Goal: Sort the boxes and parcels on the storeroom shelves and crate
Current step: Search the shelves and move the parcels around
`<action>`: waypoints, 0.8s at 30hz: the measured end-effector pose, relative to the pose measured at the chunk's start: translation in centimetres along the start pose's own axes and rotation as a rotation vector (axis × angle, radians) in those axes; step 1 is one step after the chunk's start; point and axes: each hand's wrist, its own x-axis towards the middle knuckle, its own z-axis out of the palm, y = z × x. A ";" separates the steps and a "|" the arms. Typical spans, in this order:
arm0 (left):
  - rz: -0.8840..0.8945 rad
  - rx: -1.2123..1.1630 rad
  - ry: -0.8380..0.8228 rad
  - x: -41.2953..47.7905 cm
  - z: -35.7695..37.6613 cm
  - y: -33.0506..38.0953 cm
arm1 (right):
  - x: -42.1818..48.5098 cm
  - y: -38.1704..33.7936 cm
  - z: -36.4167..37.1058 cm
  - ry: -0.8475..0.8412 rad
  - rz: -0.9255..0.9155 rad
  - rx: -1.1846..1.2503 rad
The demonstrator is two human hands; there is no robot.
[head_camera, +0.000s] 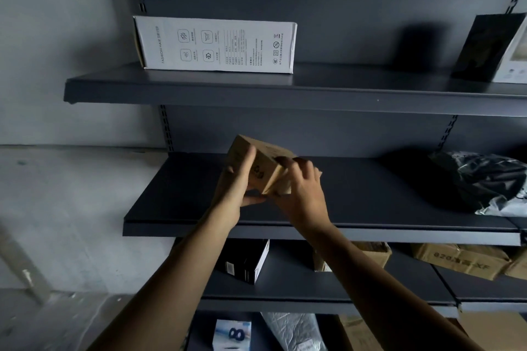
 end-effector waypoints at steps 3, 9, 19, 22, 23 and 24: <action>-0.034 0.015 0.020 0.8 -1.0 -0.3 | -0.5 0.1 0.7 -0.078 -0.142 -0.068; -0.113 0.020 0.130 2.3 -4.5 0.1 | -0.5 1.9 1.0 -0.133 0.200 -0.074; 0.008 0.576 0.235 6.1 -8.8 -0.2 | -0.4 0.0 2.8 -0.259 0.358 0.102; 0.029 0.690 0.229 7.1 -9.8 -0.1 | -0.7 -0.4 3.5 -0.340 0.332 0.099; 0.027 0.676 0.219 7.3 -10.1 -0.2 | -0.8 -0.5 3.7 -0.361 0.329 0.102; 0.035 0.667 0.212 7.5 -10.3 -0.2 | -0.8 -0.6 3.8 -0.372 0.329 0.107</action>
